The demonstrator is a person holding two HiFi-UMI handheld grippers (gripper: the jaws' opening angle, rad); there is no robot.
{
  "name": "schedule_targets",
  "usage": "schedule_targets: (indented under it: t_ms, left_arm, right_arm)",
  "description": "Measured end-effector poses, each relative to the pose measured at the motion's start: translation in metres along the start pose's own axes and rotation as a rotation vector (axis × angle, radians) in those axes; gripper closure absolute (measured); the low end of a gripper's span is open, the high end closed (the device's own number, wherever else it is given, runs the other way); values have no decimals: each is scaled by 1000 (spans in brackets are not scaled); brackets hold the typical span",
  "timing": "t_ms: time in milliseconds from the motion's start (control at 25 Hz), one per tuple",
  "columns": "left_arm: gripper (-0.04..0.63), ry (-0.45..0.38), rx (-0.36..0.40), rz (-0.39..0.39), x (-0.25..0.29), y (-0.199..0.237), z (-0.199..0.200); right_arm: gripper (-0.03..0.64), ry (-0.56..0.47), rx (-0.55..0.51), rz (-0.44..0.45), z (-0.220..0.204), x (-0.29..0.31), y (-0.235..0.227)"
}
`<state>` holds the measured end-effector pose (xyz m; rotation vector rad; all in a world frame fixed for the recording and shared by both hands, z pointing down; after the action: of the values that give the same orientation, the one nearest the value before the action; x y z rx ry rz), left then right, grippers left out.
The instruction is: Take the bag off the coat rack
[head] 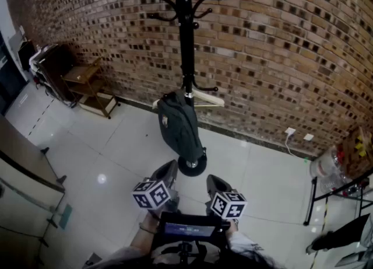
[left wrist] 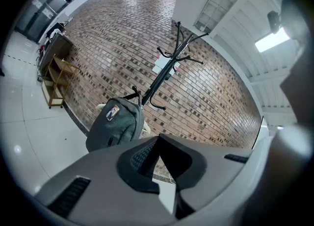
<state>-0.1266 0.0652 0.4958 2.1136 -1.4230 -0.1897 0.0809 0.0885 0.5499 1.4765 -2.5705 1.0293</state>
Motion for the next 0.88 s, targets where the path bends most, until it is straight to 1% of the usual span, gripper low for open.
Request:
schedule_targets:
  t_ms: [200,440,600,680,880]
  left_arm:
    - [588,24,46,-18,15,-7,2]
    - [588,-3,76,-18,39,-9,19]
    - [588,-39,34,-27,62,1,35]
    - [588,-59,15,-19,74,8,45]
    - [588,-78,-18,-3,109,31,73]
  right_arm:
    - [611,-14,11,2,5,3,-16]
    - [611,-41,28,-2,20,7,-26]
    - [611,-40,31,-25,27,14,-36]
    - [611,-31,29,-35,32,22,-42]
    - [611,-26,31,-44,56,58,-50]
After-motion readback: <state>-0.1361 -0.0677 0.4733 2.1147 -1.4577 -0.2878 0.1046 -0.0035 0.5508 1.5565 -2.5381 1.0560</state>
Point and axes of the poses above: the fingertips, and each gripper's own axes: x forward along the fingers, y to its left, z out of its top, the point moved 7 cm from there along -x, backward along the fingers, and after that the axes turned 2 degrees about z, right-handed, at the moved point
